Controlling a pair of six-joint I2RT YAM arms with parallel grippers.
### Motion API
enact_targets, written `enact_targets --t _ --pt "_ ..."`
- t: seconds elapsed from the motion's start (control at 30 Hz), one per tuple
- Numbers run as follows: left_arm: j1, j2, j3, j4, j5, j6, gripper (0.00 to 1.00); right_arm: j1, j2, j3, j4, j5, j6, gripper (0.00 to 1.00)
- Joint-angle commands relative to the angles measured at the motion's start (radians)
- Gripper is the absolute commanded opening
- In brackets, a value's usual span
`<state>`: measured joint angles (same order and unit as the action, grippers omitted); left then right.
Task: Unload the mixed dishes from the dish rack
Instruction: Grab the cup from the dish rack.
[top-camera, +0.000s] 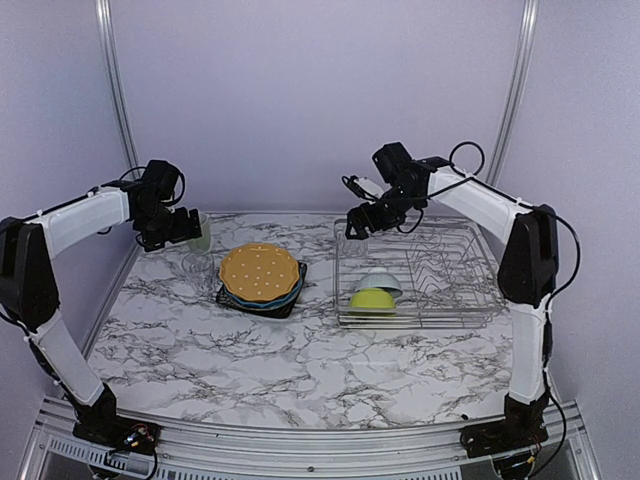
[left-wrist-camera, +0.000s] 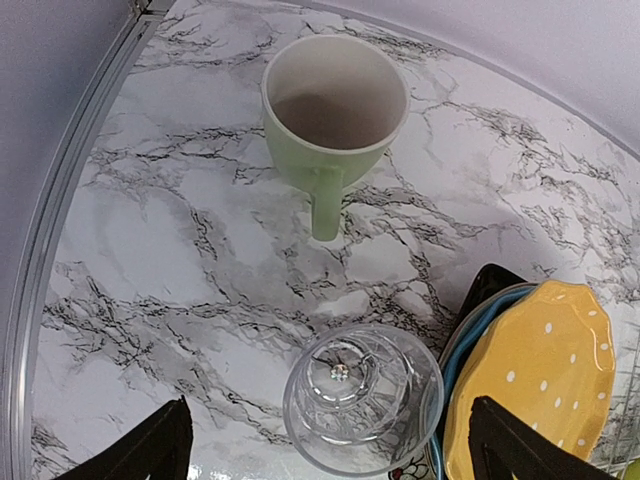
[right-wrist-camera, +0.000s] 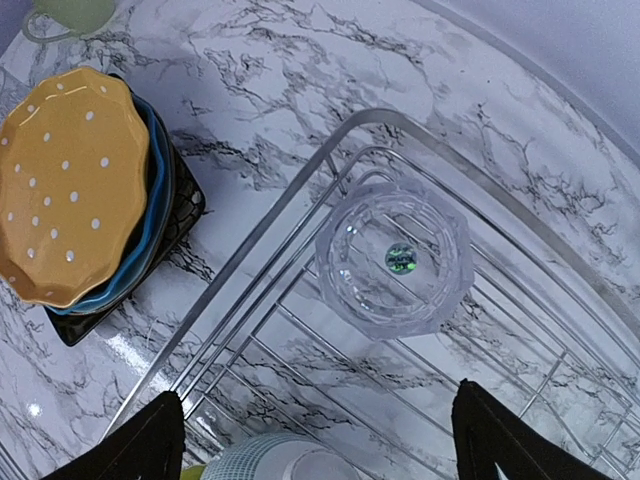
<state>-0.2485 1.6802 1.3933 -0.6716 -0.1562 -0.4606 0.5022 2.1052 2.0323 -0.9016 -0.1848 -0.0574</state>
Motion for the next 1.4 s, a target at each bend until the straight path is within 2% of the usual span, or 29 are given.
enact_targets --t 0.0,0.43,0.93,1.07,1.2,1.37 --pt "0.005 -0.041 0.023 -0.012 -0.003 0.024 0.99 0.008 0.041 0.056 -0.025 0.052 0.010 0.89" --pt "0.005 -0.106 0.022 -0.004 0.000 0.049 0.99 0.014 0.183 0.146 -0.008 0.144 0.030 0.88" --pt "0.005 -0.154 0.020 0.007 -0.005 0.063 0.99 0.012 0.279 0.186 0.109 0.145 0.028 0.82" --pt "0.005 -0.166 0.016 0.015 -0.007 0.069 0.99 0.009 0.293 0.200 0.111 0.147 0.022 0.74" --pt "0.005 -0.179 0.004 0.031 -0.005 0.069 0.99 0.005 0.280 0.199 0.111 0.148 0.021 0.61" --pt "0.003 -0.251 -0.080 0.159 0.002 0.075 0.99 0.001 0.235 0.186 0.100 0.134 0.021 0.51"
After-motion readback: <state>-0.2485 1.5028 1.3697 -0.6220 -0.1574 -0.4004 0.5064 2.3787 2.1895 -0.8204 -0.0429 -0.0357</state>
